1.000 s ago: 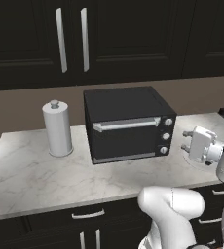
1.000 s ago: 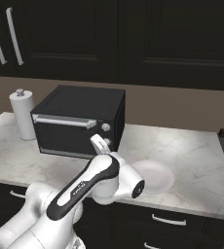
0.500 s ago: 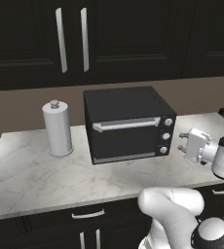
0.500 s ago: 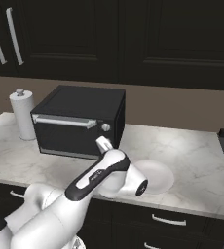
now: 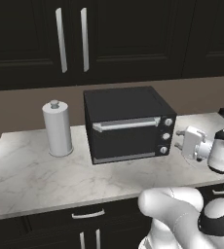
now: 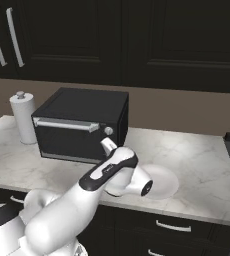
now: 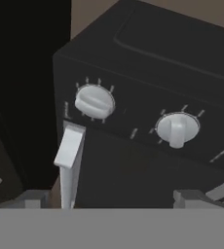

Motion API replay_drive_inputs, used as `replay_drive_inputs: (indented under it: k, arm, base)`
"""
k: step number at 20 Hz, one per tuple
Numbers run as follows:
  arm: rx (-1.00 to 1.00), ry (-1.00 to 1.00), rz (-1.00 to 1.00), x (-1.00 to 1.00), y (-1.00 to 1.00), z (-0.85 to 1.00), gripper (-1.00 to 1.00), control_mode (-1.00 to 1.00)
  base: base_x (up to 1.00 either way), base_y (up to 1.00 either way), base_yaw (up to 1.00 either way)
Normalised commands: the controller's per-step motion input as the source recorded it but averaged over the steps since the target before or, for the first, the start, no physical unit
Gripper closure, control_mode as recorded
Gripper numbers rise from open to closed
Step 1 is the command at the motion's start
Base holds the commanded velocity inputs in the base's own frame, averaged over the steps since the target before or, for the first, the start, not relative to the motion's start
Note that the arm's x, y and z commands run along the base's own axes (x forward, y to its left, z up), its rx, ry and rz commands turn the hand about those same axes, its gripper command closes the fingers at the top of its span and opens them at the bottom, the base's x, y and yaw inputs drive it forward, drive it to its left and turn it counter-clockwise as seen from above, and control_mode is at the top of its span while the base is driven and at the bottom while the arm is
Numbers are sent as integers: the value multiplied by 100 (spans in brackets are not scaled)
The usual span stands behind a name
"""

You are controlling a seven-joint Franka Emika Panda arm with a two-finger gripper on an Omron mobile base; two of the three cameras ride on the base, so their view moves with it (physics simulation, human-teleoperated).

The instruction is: Pull the toaster oven rack outwards. Pick up the baguette from the plate and place it on the toaster oven rack. Close the toaster oven door fully and set the temperature to the lowest setting.

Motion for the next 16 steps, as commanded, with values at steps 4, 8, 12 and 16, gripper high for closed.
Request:
replay_drive_inputs:
  k: [4,8,12,16]
  arm:
    - [0,0,0,19,0,-10,-100,-100]
    - [0,0,0,19,0,-11,-100,-100]
    - [0,0,-1,21,1,-12,-100,-100]
    - [0,0,-2,15,0,-14,-100,-100]
  base:
    - [0,0,0]
    - [0,0,0]
    - [0,0,0]
    - [0,0,0]
